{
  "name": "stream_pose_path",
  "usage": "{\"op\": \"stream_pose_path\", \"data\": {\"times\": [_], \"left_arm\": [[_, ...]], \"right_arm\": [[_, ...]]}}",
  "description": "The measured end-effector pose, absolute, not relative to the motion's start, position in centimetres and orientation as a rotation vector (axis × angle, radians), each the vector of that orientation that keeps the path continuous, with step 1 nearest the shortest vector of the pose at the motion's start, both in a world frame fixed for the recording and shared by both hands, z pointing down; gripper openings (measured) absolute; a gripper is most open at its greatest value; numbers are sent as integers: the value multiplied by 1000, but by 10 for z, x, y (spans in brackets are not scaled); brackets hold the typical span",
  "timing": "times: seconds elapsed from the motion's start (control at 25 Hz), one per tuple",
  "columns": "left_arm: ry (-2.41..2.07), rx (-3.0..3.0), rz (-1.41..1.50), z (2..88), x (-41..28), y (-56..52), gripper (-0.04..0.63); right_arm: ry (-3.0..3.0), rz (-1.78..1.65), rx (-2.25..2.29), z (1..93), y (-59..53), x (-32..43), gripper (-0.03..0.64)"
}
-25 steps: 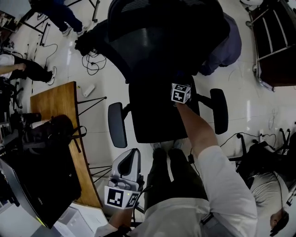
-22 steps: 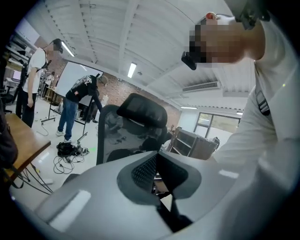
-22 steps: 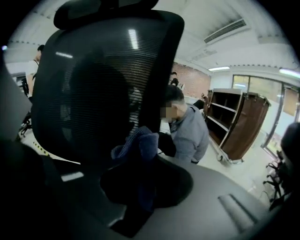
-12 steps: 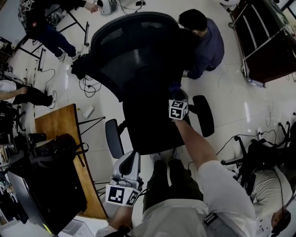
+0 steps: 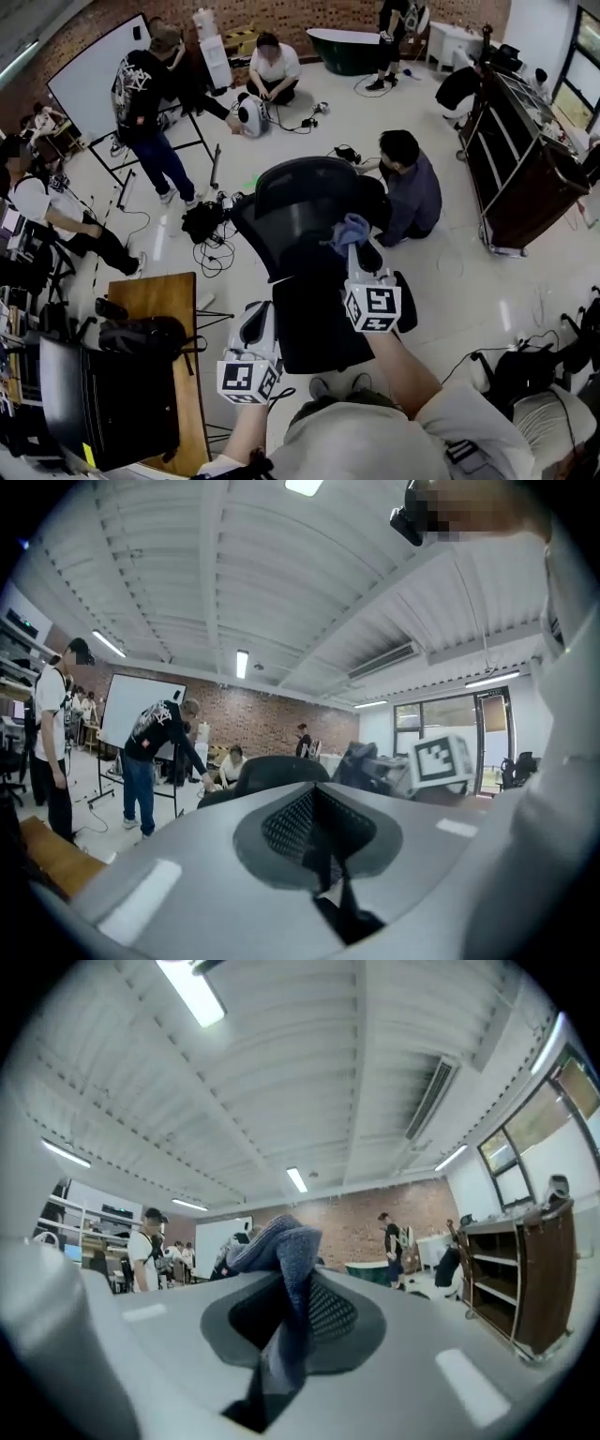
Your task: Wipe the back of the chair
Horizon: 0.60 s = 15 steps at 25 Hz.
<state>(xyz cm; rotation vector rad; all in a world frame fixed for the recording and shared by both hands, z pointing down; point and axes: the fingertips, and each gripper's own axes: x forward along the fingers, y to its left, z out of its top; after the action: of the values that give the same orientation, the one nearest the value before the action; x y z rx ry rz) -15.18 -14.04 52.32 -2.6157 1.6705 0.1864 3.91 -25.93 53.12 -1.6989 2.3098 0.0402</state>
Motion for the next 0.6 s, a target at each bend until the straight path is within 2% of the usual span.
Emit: {"op": "stream_pose_path", "data": {"times": [0.12, 0.24, 0.6], "left_arm": [[1626, -2558, 222, 490, -143, -118, 74], [1584, -2529, 255, 466, -140, -108, 72], [1523, -2524, 270, 459, -139, -92, 72]], "right_arm": [[2280, 231, -1575, 442, -161, 53, 46], [2269, 345, -1497, 396, -96, 64, 46], [2286, 295, -1471, 409, -62, 71, 46]]}}
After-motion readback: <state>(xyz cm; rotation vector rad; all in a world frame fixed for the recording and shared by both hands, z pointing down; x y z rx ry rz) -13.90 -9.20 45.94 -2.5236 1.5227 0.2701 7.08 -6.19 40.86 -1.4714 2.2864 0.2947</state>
